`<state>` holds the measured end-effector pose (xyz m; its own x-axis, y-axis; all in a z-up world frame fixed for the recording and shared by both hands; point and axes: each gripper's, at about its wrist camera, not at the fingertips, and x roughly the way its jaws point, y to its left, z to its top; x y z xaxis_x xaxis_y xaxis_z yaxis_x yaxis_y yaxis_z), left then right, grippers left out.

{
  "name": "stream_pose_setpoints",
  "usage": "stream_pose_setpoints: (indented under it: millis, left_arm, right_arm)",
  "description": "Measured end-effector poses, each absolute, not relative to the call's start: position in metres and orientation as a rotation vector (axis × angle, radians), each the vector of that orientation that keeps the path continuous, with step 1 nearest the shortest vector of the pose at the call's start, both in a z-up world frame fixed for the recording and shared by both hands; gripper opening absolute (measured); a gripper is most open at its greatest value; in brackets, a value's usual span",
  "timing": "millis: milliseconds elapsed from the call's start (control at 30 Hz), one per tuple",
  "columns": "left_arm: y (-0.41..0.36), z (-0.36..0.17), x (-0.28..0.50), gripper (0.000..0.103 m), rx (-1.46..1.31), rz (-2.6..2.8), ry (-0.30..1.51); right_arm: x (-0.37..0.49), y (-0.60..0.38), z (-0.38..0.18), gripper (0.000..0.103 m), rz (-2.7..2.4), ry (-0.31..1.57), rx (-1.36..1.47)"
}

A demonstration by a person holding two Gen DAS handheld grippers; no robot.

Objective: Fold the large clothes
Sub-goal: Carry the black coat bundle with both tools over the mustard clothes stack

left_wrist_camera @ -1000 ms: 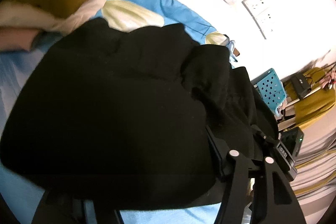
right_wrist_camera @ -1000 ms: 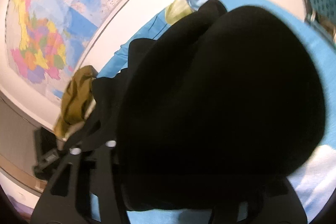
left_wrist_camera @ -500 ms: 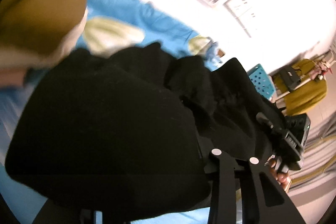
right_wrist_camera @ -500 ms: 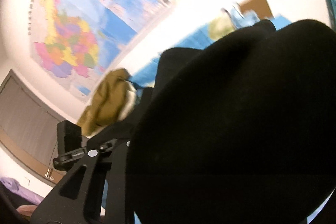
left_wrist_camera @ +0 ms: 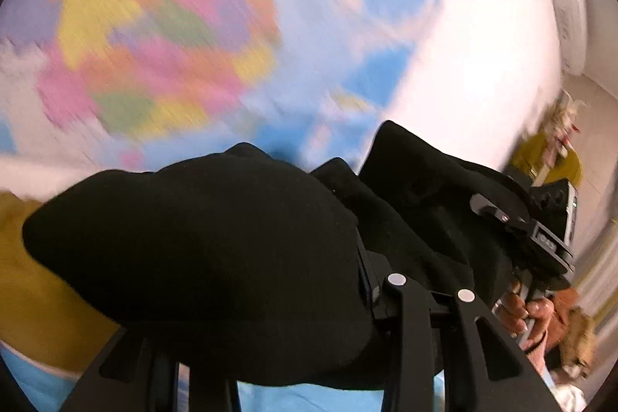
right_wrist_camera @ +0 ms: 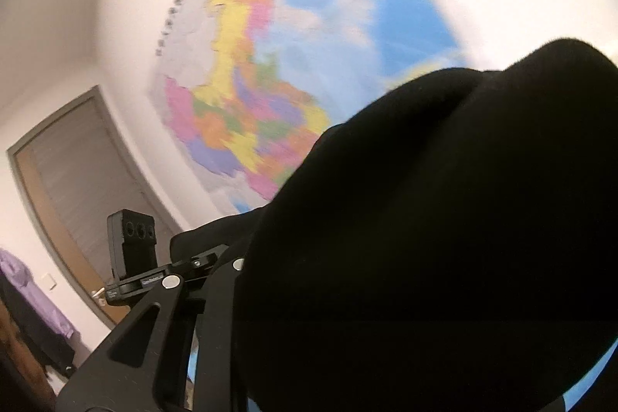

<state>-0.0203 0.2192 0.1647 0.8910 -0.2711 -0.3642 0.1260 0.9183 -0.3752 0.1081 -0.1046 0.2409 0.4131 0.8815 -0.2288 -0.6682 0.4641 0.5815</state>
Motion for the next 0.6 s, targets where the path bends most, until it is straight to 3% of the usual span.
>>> stream_pose_setpoints:
  millis: [200,367,467,600]
  left_arm:
    - [0.331,0.201,-0.018,0.035,-0.342,0.025,0.326]
    - [0.436,0.184,-0.026,0.036,-0.362,0.208,0.266]
    - [0.500,0.118,-0.029,0.037,-0.435,0.304,0.318]
    - [0.549,0.011,-0.033,0.037,-0.612,0.356,0.520]
  right_arm:
    - [0.152,0.033,0.267,0.025,1.172,0.520,0.431]
    - [0.164,0.144,0.235,0.025,1.286,0.549,0.406]
    - [0.162,0.198,0.173,0.025,1.326,0.709,0.373]
    - [0.155,0.240,0.067,0.031,1.299,1.051,0.310]
